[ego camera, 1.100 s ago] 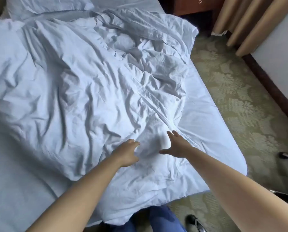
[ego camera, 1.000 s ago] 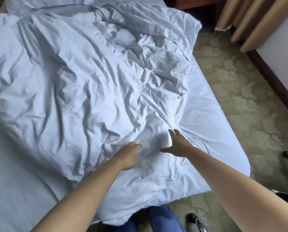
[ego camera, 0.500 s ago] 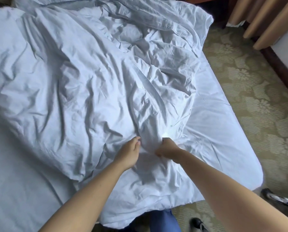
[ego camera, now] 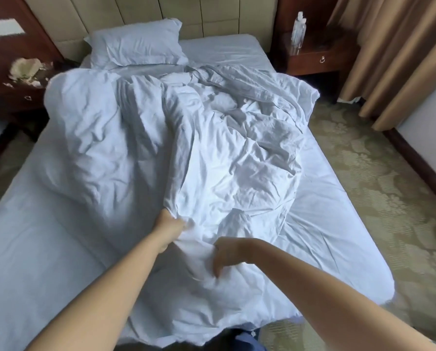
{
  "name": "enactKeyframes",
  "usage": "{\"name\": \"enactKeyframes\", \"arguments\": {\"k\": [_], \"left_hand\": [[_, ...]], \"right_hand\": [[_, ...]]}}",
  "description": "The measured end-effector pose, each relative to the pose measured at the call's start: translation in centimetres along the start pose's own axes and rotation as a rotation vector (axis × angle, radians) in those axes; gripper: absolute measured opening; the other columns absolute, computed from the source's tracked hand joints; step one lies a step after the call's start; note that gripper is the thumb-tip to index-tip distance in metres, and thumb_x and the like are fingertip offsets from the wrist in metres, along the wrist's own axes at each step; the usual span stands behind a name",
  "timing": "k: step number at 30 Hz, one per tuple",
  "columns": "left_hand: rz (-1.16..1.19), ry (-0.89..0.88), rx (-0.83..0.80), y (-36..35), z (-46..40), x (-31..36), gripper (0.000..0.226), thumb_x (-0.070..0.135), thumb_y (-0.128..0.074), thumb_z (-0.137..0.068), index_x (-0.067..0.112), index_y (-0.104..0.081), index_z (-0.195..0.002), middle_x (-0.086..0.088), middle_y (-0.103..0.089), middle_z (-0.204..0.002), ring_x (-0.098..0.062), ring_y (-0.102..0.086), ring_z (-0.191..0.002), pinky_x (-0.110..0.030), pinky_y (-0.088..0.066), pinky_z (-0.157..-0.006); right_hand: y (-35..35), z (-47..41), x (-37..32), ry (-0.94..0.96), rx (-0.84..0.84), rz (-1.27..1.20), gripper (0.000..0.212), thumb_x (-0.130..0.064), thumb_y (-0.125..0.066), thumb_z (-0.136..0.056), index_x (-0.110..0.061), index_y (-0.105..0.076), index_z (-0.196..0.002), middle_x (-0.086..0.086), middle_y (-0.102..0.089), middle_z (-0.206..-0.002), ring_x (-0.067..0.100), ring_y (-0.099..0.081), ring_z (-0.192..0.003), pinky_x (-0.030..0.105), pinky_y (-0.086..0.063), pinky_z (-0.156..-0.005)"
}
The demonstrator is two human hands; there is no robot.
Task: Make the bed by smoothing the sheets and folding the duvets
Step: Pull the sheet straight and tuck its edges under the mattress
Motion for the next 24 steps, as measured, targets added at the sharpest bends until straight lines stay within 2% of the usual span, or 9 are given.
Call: {"name": "enactKeyframes", "arguments": {"k": [2, 4, 8, 10, 12, 15, 18, 20, 24], "left_hand": [[0.039, 0.003, -0.009, 3.0, 1.6, -0.8, 0.015, -0.001, -0.065, -0.078, 0.004, -0.054, -0.086, -0.005, -0.049, -0.075, -0.018, -0.050, -0.080, -0.025, -0.038, -0.067], [0.062, 0.007, -0.049, 5.5, 2.8, -2.1, 0.048, 0.005, -0.072, -0.059, -0.006, -0.057, -0.103, -0.009, -0.050, -0.082, -0.020, -0.051, -0.080, -0.024, -0.039, -0.063], [0.035, -0.024, -0.068, 10.8, 6.1, -4.6, 0.062, 0.008, -0.066, -0.039, -0.002, -0.055, -0.099, -0.011, -0.050, -0.086, -0.021, -0.050, -0.075, -0.023, -0.038, -0.056], [0.014, -0.060, -0.080, 13.0, 7.4, -6.1, 0.069, 0.008, -0.064, -0.031, -0.002, -0.055, -0.098, -0.011, -0.051, -0.088, -0.023, -0.050, -0.078, -0.023, -0.039, -0.054], [-0.042, -0.101, -0.111, 14.2, 8.4, -7.9, 0.072, 0.008, -0.065, -0.025, -0.002, -0.057, -0.097, -0.012, -0.059, -0.092, -0.027, -0.057, -0.082, -0.027, -0.048, -0.056], [-0.128, -0.216, -0.146, 15.0, 10.0, -10.1, 0.060, 0.013, -0.062, -0.042, 0.005, -0.063, -0.102, -0.012, -0.068, -0.098, -0.029, -0.065, -0.091, -0.039, -0.059, -0.074], [-0.238, -0.350, -0.227, 14.9, 13.1, -11.1, 0.051, 0.017, -0.055, -0.057, 0.006, -0.062, -0.107, -0.008, -0.067, -0.106, -0.025, -0.064, -0.102, -0.037, -0.057, -0.084], [-0.309, -0.411, -0.295, 14.9, 15.6, -11.6, 0.042, 0.007, -0.057, -0.070, 0.003, -0.062, -0.111, -0.007, -0.064, -0.113, -0.023, -0.060, -0.109, -0.030, -0.053, -0.087], [-0.406, -0.427, -0.479, 15.6, 18.4, -14.2, 0.043, -0.002, -0.067, -0.077, 0.006, -0.057, -0.119, -0.001, -0.061, -0.114, -0.016, -0.058, -0.107, -0.020, -0.050, -0.078]], "right_hand": [[0.1, 1.5, -1.6, -0.007, 0.086, -0.022, 0.016, -0.006, -0.074, -0.072, -0.011, -0.059, -0.070, -0.003, -0.049, -0.066, 0.011, -0.046, -0.059, 0.021, -0.035, -0.050], [-0.4, 3.0, -3.6, 0.012, 0.135, -0.028, 0.009, -0.004, -0.072, -0.072, -0.008, -0.063, -0.071, -0.003, -0.049, -0.066, 0.010, -0.044, -0.060, 0.020, -0.033, -0.049], [-2.4, 5.6, -7.9, 0.110, 0.212, -0.169, 0.025, 0.005, -0.061, -0.074, -0.010, -0.071, -0.092, 0.009, -0.055, -0.077, 0.012, -0.043, -0.060, 0.021, -0.032, -0.050], [-3.1, 6.9, -9.7, 0.144, 0.336, -0.350, 0.025, 0.007, -0.056, -0.079, -0.007, -0.067, -0.098, 0.010, -0.054, -0.073, 0.013, -0.044, -0.055, 0.019, -0.035, -0.047], [-3.0, 7.8, -11.1, 0.167, 0.517, -0.493, 0.019, -0.001, -0.059, -0.086, 0.001, -0.064, -0.104, 0.009, -0.054, -0.075, 0.016, -0.049, -0.063, 0.019, -0.041, -0.056], [-4.4, 8.4, -13.8, 0.141, 0.607, -0.503, 0.043, -0.037, -0.056, -0.094, 0.002, -0.059, -0.113, 0.009, -0.051, -0.096, 0.021, -0.048, -0.089, 0.030, -0.036, -0.076], [-7.6, 8.3, -16.6, 0.127, 0.563, -0.646, 0.056, -0.051, -0.056, -0.090, -0.005, -0.052, -0.121, 0.003, -0.052, -0.089, 0.019, -0.051, -0.090, 0.027, -0.042, -0.078], [-9.2, 8.4, -18.3, 0.171, 0.596, -0.802, 0.054, -0.042, -0.065, -0.088, -0.004, -0.047, -0.123, 0.003, -0.057, -0.086, 0.014, -0.056, -0.075, 0.018, -0.048, -0.064], [-9.5, 8.6, -20.9, 0.216, 0.782, -0.702, 0.031, -0.008, -0.065, -0.077, -0.016, -0.049, -0.102, 0.009, -0.061, -0.086, 0.021, -0.055, -0.062, 0.027, -0.047, -0.053]]}}
Point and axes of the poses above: each hand's wrist, its own z-axis away from the middle knuckle, its own y-axis out of the back of the hand, x = y × z, the point moved 7 cm from there along -z, towards the middle knuckle
